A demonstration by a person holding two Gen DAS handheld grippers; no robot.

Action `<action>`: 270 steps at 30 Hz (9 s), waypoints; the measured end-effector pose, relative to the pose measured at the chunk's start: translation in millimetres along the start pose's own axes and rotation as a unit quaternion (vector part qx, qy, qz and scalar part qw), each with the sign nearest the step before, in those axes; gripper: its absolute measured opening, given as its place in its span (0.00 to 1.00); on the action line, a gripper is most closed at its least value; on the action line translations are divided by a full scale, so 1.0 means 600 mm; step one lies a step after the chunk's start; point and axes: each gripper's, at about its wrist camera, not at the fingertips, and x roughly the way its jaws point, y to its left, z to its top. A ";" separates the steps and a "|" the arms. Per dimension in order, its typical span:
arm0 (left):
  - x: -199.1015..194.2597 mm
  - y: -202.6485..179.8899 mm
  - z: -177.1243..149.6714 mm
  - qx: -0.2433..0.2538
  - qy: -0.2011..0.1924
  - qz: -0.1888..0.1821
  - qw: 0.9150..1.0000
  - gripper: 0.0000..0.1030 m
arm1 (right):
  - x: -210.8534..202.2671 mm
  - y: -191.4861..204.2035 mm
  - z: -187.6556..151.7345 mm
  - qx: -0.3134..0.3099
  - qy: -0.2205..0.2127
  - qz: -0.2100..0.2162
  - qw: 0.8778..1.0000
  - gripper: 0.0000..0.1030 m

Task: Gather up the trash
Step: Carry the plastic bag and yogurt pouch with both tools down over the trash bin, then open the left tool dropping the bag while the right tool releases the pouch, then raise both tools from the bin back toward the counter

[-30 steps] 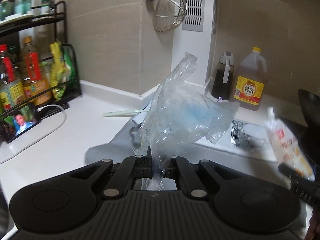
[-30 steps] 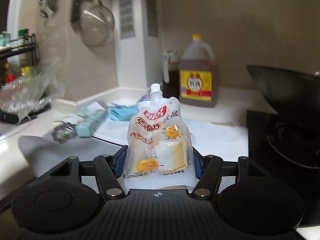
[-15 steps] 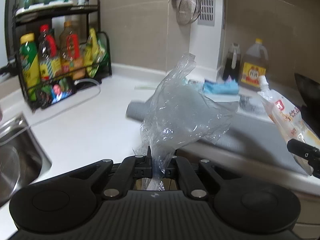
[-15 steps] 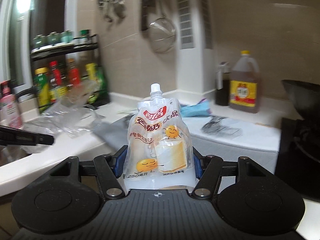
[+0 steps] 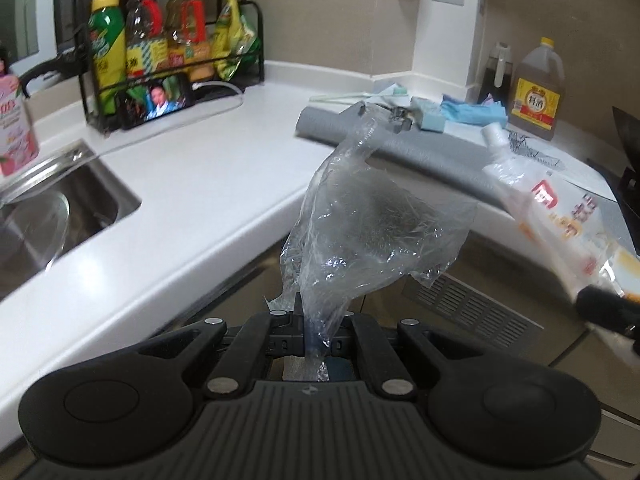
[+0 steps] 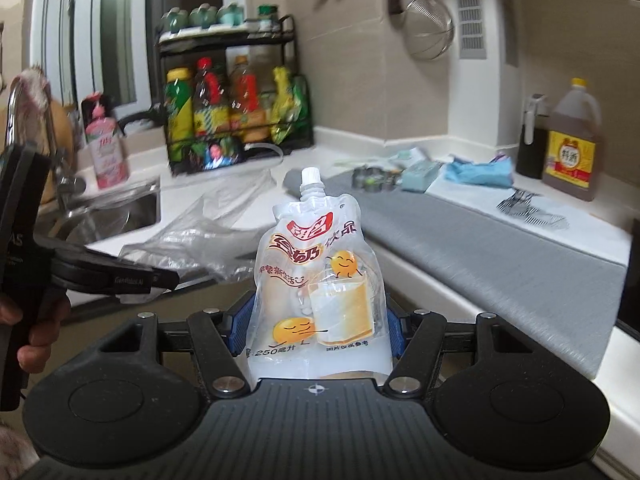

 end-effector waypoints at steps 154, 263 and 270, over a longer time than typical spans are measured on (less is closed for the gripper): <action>0.377 -0.071 -0.097 0.050 0.260 -0.007 0.964 0.02 | 0.355 -0.041 -0.150 0.084 0.299 0.013 0.951 0.64; -0.021 -0.075 0.199 0.001 -0.186 0.007 0.983 1.00 | 0.072 -0.156 0.128 -0.026 -0.099 -0.092 0.990 1.00; 0.019 -0.045 0.181 -0.007 -0.159 0.029 0.987 1.00 | 0.235 -0.184 0.164 -0.007 -0.035 -0.100 0.994 1.00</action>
